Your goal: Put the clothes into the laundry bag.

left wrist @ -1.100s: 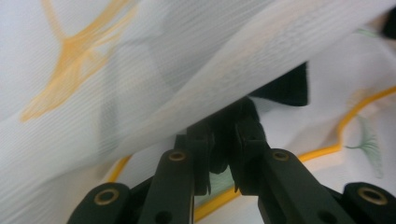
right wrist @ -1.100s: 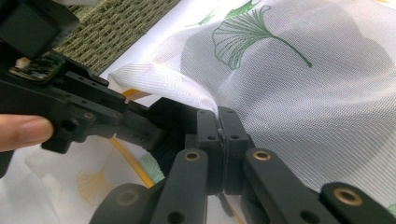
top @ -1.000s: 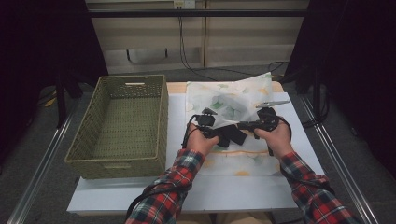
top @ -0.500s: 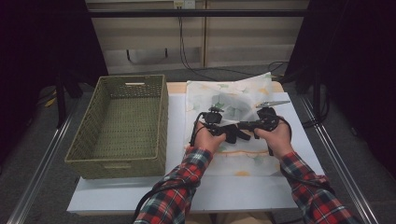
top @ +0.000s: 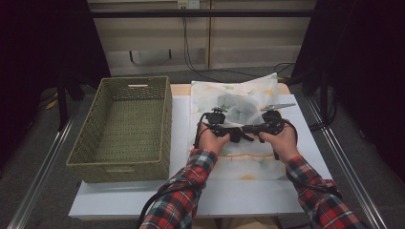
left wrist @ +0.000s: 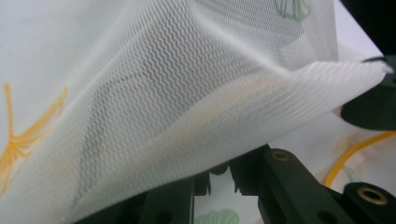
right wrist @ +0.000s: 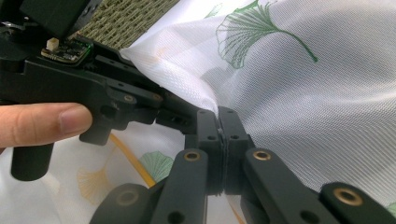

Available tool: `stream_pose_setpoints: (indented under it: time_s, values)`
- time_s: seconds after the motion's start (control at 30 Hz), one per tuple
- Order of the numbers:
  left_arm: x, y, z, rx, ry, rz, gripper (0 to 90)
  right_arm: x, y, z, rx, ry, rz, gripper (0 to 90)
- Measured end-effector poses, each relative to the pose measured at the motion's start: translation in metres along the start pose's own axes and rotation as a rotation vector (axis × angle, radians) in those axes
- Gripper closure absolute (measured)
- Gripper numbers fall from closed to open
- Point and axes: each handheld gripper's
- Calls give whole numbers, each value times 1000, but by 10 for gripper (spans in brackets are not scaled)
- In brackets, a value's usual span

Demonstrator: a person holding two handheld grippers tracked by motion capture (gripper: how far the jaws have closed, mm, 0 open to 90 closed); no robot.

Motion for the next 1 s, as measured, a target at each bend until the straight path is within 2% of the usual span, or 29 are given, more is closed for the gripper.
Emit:
stream_pose_setpoints:
  time_s: [0.07,0.1,0.33,0.4,0.43,0.47,0.53,0.67,0.9,0.93,1.0]
  values:
    - [0,-1,1,-2,-1,-2,795,0,0,0,-1,-2,1,897]
    - [0,-1,2,13,-11,2,795,0,0,1,-1,-3,1,897]
    - [1,-3,7,1,-16,-16,790,3,2,1,-6,-1,9,896]
    - [1,-2,9,10,-13,8,782,4,2,1,-5,1,14,897]
    - [2,-1,8,-13,-2,16,775,4,2,1,-4,0,14,897]
    - [2,1,10,4,-6,51,745,4,2,1,-3,2,17,897]
    - [1,1,9,2,-14,52,724,4,2,1,0,3,18,897]
    - [-4,5,15,-8,-25,82,582,3,3,-1,1,6,15,897]
    - [-13,9,19,-4,-56,120,558,3,2,-1,2,7,14,896]
    - [-12,10,20,-4,-43,128,568,3,2,-1,3,7,10,897]
    - [-11,11,21,3,-45,137,596,2,2,-1,5,8,11,896]
Point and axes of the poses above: each handheld gripper's, and its own axes: x roughly forward along the jaws, y roughly out of its underside, z roughly to its left, and after that the axes turned 7 degrees about -x, right-handed
